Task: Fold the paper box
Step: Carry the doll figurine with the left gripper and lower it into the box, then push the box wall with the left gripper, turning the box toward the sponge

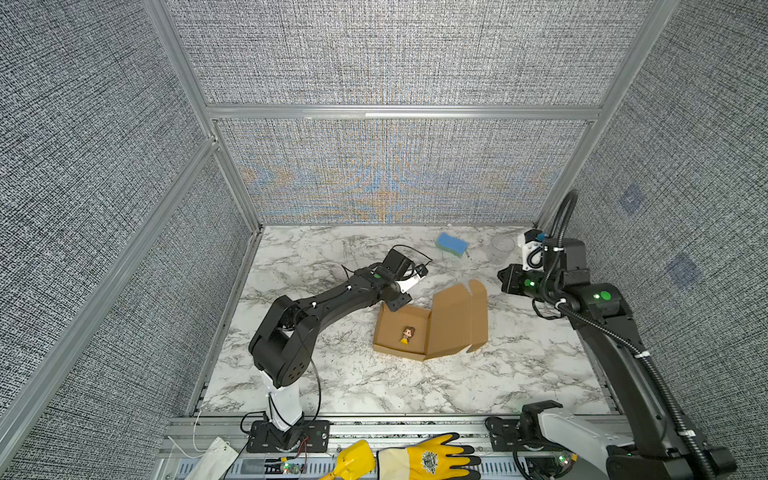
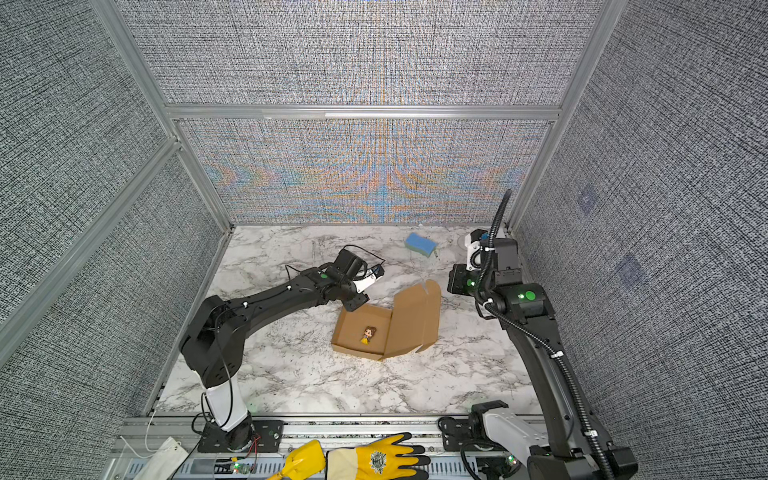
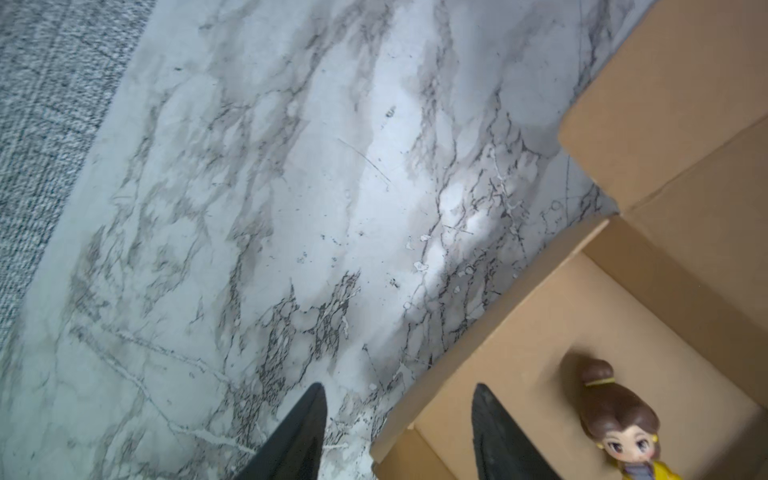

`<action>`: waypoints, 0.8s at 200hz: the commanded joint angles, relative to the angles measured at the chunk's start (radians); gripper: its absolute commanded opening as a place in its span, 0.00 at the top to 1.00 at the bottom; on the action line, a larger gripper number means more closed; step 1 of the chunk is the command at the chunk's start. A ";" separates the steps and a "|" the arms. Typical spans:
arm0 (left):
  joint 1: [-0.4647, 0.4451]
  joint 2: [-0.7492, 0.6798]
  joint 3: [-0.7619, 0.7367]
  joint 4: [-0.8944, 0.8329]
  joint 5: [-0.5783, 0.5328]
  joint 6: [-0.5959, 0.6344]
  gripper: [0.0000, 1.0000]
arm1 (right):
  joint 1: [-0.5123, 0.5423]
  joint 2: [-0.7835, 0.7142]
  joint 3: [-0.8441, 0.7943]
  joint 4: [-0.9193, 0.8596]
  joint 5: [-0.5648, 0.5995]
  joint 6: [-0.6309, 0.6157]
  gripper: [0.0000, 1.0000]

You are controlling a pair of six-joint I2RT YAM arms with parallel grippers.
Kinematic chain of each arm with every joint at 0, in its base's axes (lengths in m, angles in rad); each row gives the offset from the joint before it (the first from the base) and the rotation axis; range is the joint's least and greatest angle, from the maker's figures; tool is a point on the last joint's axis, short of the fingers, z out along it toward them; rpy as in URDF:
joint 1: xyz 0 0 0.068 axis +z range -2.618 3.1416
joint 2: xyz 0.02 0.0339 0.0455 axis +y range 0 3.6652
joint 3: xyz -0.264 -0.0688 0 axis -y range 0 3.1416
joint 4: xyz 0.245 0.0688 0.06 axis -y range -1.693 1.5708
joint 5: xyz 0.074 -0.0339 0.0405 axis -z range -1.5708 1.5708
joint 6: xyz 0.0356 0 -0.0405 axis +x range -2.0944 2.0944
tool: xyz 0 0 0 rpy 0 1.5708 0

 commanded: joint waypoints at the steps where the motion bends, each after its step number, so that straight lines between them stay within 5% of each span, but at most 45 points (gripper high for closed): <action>1: 0.010 0.020 0.010 -0.054 0.050 0.159 0.42 | 0.001 0.004 0.011 0.005 -0.015 -0.011 0.90; 90: 0.038 0.079 0.068 -0.108 0.173 0.254 0.47 | 0.001 0.009 -0.017 0.040 -0.025 -0.004 0.90; 160: 0.038 0.162 0.098 -0.120 0.092 0.261 0.49 | 0.001 0.011 -0.038 0.057 -0.036 -0.002 0.90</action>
